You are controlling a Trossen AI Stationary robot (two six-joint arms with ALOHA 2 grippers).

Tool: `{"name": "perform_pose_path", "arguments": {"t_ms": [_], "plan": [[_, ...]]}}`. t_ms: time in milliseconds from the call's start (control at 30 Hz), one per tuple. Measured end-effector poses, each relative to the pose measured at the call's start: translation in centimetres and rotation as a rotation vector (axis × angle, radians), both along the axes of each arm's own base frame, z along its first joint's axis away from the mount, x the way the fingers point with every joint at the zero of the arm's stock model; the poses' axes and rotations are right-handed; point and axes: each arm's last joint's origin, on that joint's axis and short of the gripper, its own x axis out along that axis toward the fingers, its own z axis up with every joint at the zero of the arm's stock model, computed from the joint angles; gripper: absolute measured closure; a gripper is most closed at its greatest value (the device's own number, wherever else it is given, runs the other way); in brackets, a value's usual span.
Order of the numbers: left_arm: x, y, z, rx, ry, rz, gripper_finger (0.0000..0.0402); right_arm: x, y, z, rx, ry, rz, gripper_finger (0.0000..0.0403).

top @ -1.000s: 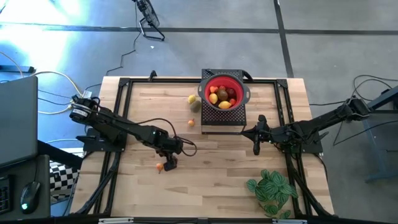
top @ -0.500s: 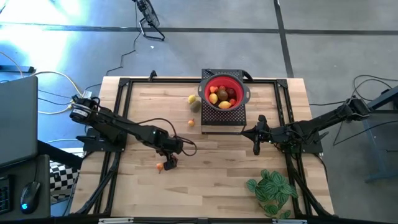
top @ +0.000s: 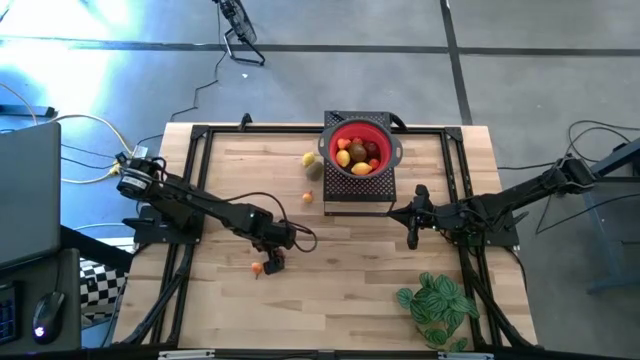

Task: Pick & Place Fruit
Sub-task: Put the red pomegranate into the red strainer bowl on the shelf

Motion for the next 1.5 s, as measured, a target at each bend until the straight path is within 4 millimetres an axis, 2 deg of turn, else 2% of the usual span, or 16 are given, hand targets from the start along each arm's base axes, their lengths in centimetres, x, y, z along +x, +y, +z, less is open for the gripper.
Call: {"name": "perform_pose_path", "arguments": {"t_ms": [567, 933, 1300, 1400, 1500], "plan": [[0.0, 0.0, 0.0, -0.01, 0.002, -0.005, 0.0016, 0.0, 0.0, -0.1, -0.003, 0.009, 0.0, 0.0401], [0.4, -0.1, -1.1, 0.002, 0.035, -0.003, 0.0016, 0.0, 0.0, -0.1, -0.003, 0.009, 0.0, 0.0401], [0.4, -0.1, -1.4, 0.004, 0.048, -0.005, 0.0016, 0.0, 0.0, -0.1, -0.003, 0.01, -0.001, 0.0401], [0.4, -0.1, -1.5, 0.005, 0.049, -0.004, 0.0029, 0.0, 0.0, -0.1, -0.003, 0.01, 0.0, 0.0401], [0.4, -0.1, -1.5, 0.006, 0.053, -0.003, 0.0059, 0.0, 0.0, -0.1, -0.003, 0.01, -0.001, 0.0401]]}}
